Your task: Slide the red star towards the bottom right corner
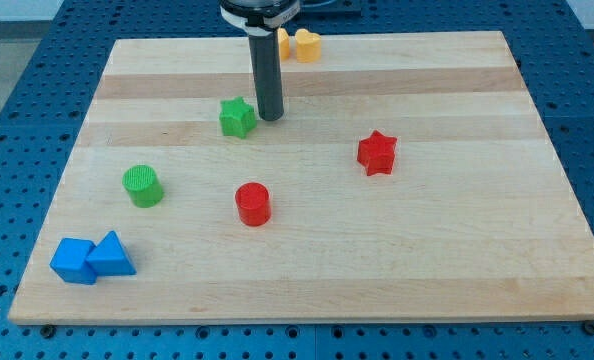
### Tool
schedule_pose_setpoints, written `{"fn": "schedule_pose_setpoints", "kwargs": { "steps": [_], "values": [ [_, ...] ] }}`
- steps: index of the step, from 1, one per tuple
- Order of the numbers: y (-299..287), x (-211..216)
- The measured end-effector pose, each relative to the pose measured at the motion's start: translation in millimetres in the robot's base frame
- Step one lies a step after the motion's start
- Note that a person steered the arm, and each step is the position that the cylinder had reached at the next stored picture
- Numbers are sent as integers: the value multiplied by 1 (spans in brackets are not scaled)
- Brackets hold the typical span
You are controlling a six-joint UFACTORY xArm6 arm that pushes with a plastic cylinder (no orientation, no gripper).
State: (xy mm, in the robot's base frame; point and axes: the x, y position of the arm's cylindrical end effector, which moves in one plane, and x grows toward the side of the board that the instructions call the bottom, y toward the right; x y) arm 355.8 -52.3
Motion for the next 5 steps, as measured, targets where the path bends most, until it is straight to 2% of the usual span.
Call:
{"fn": "schedule_pose_setpoints", "kwargs": {
  "steps": [2, 5],
  "values": [
    [-2, 2],
    [5, 34]
  ]
}}
